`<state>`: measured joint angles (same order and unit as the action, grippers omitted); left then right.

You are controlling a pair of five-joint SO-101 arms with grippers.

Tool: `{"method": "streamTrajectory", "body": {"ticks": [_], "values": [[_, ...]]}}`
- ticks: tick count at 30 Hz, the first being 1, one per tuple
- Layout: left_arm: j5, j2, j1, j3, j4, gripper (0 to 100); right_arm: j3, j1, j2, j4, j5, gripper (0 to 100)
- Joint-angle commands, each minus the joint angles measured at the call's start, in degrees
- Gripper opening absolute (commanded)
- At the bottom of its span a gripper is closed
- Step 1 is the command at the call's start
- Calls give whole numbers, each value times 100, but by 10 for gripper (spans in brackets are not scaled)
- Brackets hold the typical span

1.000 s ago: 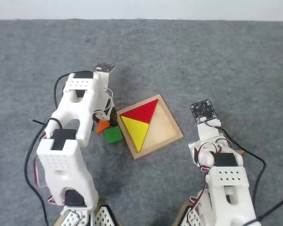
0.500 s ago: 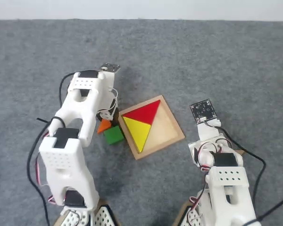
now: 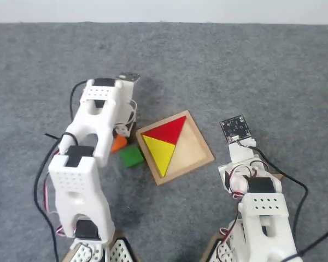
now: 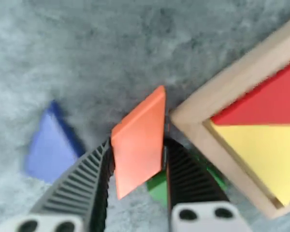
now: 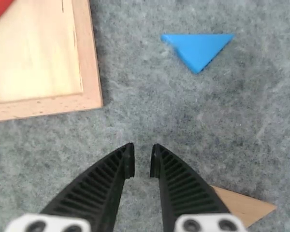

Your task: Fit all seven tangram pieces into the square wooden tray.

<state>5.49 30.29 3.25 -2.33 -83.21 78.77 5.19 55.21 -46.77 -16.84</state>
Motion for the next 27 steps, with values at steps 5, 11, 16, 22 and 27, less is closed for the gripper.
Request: {"method": "streamTrajectory", "body": {"ticks": [5,11,16,22,27], "values": [[-193,-853,-290,-673,-563,14,-44,-31,127,101,35,87],[-800,-835,-1099,-1156,-782,14,-88,-110,127,75,62,87],[-1873,-826,-2031,-1165,-422,14,-123,-444,127,101,70,87],[-2602,-642,-2910,-1218,79,13,-264,-778,127,110,334,87],[-3147,167,-3200,-1789,299,13,-281,-831,127,119,343,87]]}}
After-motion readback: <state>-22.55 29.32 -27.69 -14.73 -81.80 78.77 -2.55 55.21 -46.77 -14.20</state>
